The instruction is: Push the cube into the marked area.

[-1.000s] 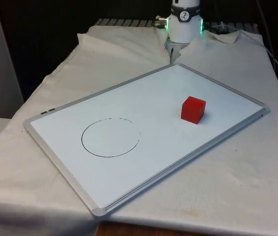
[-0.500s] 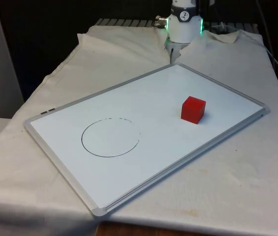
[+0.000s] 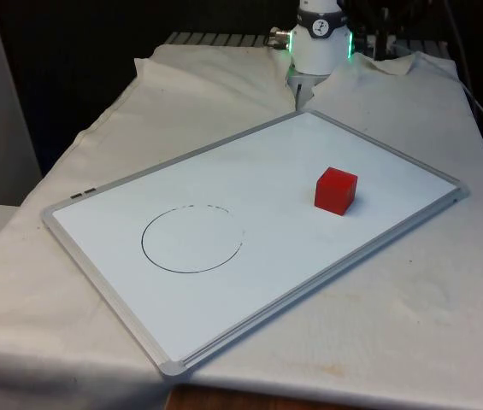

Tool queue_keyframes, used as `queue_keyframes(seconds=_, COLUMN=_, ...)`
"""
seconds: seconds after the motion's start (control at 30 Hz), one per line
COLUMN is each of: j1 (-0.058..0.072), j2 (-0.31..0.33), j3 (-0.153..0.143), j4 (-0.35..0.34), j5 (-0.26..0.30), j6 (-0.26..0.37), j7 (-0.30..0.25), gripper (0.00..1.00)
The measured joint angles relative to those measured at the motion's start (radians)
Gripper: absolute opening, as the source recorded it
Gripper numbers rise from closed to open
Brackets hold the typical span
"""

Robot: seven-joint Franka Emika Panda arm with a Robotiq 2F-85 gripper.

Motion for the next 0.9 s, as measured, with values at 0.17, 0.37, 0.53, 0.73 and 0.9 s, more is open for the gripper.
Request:
queue_keyframes(seconds=0.17, j1=0.000, j2=0.031, j3=0.032, j4=-0.009, j5=0.001, j6=0.037, j7=0.025, gripper=0.00)
queue_keyframes(seconds=0.37, j1=0.000, j2=0.082, j3=0.063, j4=-0.006, j5=0.004, j6=0.087, j7=0.050, gripper=0.00)
queue_keyframes(seconds=0.53, j1=0.000, j2=0.114, j3=0.070, j4=-0.001, j5=0.011, j6=0.116, j7=0.058, gripper=0.00)
queue_keyframes(seconds=0.73, j1=-0.003, j2=0.159, j3=0.070, j4=0.002, j5=0.020, j6=0.151, j7=0.065, gripper=0.00)
queue_keyframes(seconds=0.9, j1=-0.010, j2=0.188, j3=0.065, j4=-0.007, j5=0.026, j6=0.180, j7=0.068, gripper=0.00)
